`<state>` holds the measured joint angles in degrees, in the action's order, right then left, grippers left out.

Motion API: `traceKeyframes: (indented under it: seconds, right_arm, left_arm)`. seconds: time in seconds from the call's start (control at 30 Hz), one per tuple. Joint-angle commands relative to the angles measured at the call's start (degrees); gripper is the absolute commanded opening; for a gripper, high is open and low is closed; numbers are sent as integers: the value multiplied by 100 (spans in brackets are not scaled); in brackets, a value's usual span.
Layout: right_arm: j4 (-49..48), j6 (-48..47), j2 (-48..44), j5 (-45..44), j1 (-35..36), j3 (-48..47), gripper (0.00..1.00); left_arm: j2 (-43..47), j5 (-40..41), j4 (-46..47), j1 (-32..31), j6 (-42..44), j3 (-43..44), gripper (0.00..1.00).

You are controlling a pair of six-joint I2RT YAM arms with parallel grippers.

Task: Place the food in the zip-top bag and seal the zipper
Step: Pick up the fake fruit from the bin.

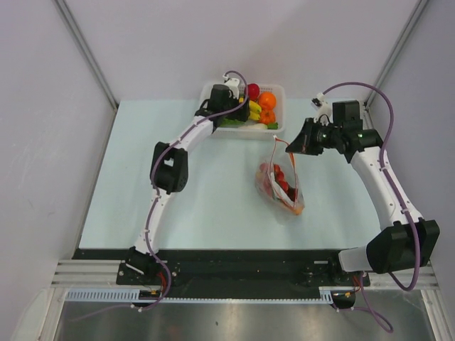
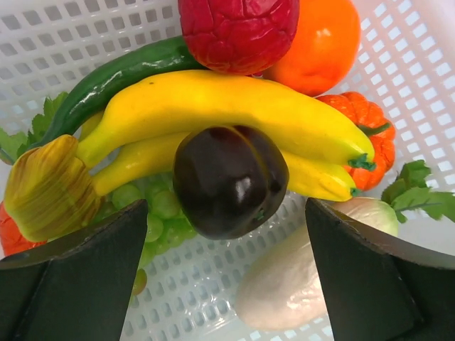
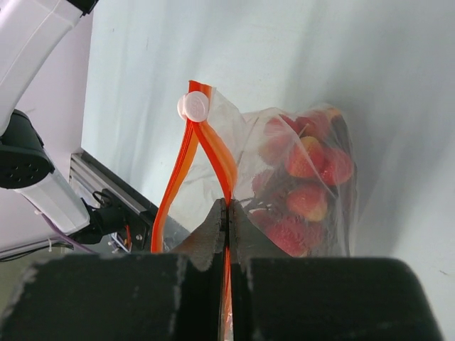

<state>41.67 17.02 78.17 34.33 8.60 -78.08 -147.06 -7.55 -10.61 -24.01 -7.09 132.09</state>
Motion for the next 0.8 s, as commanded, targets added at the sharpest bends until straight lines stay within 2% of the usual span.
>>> traceKeyframes:
  seconds: [0.0,0.13,0.23,0.27,0.37,0.4,0.57,0.77]
  right_arm:
    - [-177,-181,75,-128,45,-330,0]
    - [-133,-225,137,-181,54,-365,0]
    - [-150,-242,155,-207,45,-348,0]
    - [-150,-243,163,-216,45,-348,0]
    - [-159,-251,190,-216,45,-339,0]
    - [-168,-243,172,-216,45,-339,0]
    - [-186,-208,146,-189,45,-295,0]
    - [-142,-120,155,56,54,-391,0]
  left_arm:
    - [-155,122,446,-42,112,396,95]
    - [-279,88,472,-34,76,607,93]
    - [-279,-9,578,-34,94,598,79]
    - [-262,-53,613,-25,94,590,67]
    - [-16,-255,648,-16,24,493,47]
    - [80,-325,692,-7,-2,354,44]
    - [1334,-992,982,2,-20,-315,29]
    - [2655,-2144,667,-121,-249,-1297,19]
